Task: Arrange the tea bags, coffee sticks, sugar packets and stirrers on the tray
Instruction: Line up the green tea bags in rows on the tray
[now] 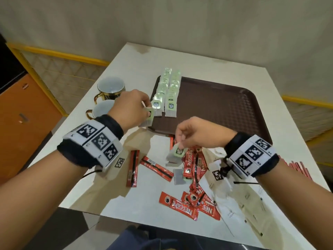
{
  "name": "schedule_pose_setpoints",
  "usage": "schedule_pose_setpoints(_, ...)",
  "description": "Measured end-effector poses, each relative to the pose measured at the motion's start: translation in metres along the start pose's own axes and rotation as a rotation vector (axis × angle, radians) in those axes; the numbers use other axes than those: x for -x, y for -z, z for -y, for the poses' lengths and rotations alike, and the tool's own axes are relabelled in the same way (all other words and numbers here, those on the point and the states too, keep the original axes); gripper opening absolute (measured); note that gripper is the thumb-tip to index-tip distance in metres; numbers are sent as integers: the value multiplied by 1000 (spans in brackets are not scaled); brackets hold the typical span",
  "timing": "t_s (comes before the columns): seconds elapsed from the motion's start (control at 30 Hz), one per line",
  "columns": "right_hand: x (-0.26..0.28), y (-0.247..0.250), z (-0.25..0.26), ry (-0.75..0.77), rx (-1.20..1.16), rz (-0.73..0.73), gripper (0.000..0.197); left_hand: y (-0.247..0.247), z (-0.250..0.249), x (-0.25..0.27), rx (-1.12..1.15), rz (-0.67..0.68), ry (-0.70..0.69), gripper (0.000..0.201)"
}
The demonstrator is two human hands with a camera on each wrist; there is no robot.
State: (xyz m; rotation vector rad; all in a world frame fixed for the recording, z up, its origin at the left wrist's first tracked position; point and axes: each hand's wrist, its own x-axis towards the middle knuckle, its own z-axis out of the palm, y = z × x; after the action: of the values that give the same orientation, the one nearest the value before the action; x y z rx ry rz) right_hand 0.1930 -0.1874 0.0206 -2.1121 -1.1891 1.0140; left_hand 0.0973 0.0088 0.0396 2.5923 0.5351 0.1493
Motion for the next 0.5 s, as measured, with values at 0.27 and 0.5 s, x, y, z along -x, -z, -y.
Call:
schedule_pose_setpoints(0.27,-65,63,-17,-86,-63,-397,5,-3,-38,-84,-224,220,121,30)
schedule_pose_setpoints(0.5,-114,66,-27,-170,37,-260,21,-29,-35,-117,-441,394,198,32)
